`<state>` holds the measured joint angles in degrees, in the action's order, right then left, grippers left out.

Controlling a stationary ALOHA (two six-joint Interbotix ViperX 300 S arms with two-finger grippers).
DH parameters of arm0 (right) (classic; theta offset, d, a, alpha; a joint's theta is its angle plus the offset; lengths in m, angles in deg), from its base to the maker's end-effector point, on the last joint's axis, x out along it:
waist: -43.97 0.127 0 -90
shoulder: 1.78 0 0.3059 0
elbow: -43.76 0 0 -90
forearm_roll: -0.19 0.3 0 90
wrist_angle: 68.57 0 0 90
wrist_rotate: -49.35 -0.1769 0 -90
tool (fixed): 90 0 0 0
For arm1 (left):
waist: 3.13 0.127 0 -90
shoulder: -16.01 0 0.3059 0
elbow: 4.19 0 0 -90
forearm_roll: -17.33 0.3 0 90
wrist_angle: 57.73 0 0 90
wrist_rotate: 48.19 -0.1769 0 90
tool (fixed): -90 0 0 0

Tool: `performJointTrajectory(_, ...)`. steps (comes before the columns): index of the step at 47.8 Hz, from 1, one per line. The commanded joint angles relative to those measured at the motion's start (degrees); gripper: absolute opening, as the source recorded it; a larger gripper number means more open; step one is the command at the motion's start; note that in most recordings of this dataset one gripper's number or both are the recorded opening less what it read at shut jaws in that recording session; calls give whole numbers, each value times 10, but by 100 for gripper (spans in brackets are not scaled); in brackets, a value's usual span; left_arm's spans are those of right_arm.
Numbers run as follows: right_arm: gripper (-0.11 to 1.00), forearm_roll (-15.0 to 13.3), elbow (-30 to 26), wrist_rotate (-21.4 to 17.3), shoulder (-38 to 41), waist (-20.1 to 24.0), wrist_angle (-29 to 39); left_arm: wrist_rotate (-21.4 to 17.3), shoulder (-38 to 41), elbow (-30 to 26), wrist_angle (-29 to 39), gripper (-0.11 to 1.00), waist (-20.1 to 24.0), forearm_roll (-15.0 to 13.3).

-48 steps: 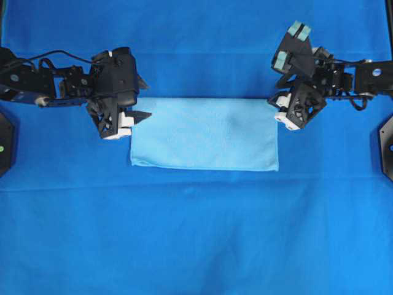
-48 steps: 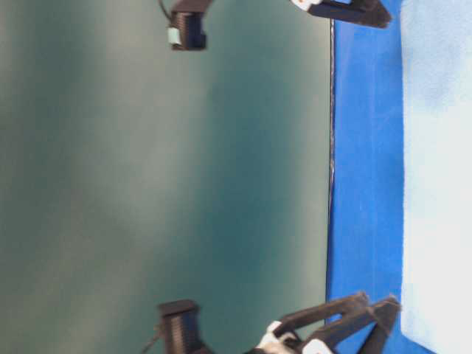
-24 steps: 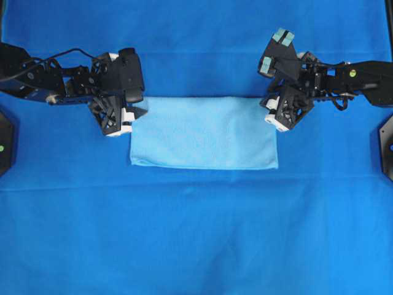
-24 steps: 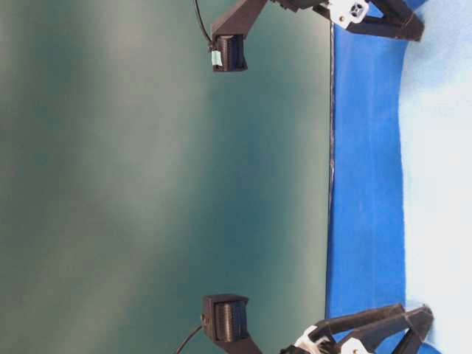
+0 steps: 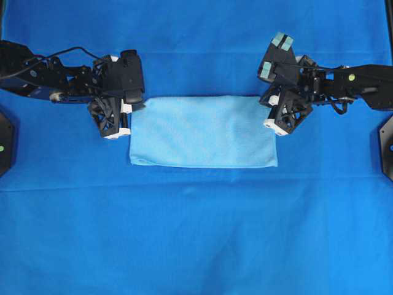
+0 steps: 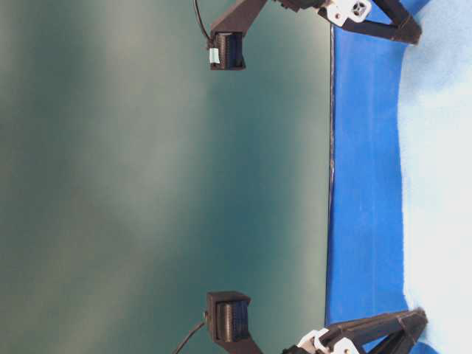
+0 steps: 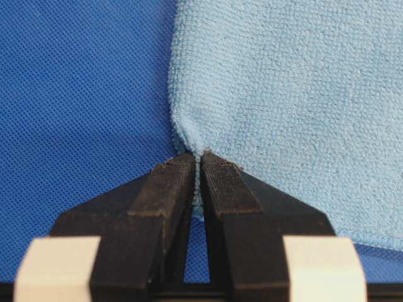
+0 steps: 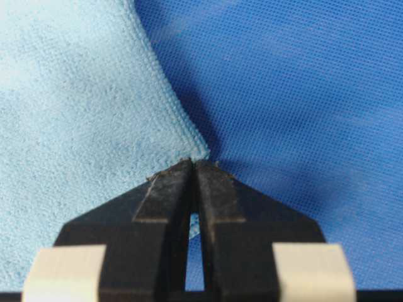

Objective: Fold the light blue towel.
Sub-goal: 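Grasp the folded strip's ends with both grippers and lift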

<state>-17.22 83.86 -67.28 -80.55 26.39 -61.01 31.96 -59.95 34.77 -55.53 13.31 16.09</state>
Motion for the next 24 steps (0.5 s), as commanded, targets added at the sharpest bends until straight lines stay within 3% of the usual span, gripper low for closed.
performJointTrajectory(1,2,0,-1,-3,-18,2,0,2,-18,-12,9,3,3,0)
performJointTrajectory(24,2,0,-11,0,-200,22,124,12,-150,-89,171,3,-22,0)
